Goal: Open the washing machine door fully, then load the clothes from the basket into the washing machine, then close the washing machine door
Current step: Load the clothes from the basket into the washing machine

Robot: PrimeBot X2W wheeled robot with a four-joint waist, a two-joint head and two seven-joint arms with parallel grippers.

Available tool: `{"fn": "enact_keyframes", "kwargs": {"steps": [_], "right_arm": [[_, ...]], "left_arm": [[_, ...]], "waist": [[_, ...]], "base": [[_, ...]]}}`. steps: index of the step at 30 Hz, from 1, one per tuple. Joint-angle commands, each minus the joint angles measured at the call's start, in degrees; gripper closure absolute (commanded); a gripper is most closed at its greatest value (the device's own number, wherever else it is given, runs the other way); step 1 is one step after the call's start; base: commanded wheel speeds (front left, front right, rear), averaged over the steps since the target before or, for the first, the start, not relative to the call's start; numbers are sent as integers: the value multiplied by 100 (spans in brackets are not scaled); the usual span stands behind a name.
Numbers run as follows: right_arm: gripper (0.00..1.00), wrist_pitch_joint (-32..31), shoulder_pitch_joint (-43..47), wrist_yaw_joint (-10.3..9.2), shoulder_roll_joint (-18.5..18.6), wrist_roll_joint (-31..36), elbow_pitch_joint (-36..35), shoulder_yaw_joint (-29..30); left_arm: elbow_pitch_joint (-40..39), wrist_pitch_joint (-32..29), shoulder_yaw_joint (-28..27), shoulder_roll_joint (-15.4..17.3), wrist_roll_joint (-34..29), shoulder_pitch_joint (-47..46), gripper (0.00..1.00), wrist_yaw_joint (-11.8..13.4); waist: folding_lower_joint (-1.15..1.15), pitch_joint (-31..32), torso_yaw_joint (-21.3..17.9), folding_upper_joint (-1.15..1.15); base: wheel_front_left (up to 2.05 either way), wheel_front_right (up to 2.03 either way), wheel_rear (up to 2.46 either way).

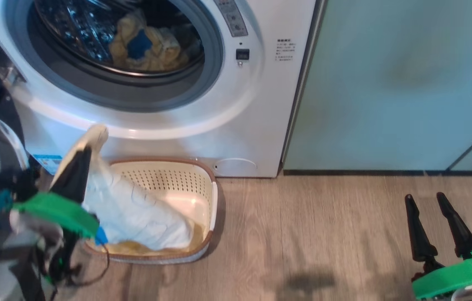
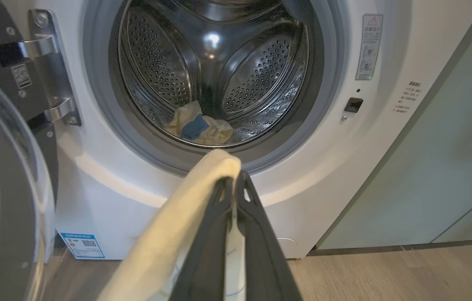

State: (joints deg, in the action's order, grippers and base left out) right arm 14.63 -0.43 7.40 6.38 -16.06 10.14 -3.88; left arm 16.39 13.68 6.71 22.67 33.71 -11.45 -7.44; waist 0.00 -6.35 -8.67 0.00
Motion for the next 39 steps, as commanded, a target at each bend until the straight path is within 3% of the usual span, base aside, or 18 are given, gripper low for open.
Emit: {"fn": "enact_keyframes", "kwargs": {"steps": [1, 7, 16, 28, 39], "right_arm": [[0, 37, -251, 9, 57, -3, -211, -116], [0, 37, -523, 9, 49, -20, -259, -150], [0, 37, -1059, 9, -19, -78, -296, -262], [0, 37, -1687, 9, -240, -177, -349, -397], [0, 37, -2125, 9, -323, -250, -353, -554]], "left_arm": [[-135, -89, -100, 359, 97, -586, 100, -4], [-142, -694, 534, 806, 497, -1486, 100, -4], [407, -959, 676, 1120, 828, -3095, 100, -4], [1245, -1307, 1081, 1574, 718, -4845, 100, -4], [2134, -1384, 1800, 1673, 445, -6627, 100, -4]], "waist": [[0, -157, -36, 0], [0, -687, -148, 0], [0, -1562, -454, 0], [0, -2576, -841, 0], [0, -3439, -1129, 0]], "base": [[0, 0, 0], [0, 0, 0], [0, 0, 0], [0, 0, 0], [0, 0, 0]]}}
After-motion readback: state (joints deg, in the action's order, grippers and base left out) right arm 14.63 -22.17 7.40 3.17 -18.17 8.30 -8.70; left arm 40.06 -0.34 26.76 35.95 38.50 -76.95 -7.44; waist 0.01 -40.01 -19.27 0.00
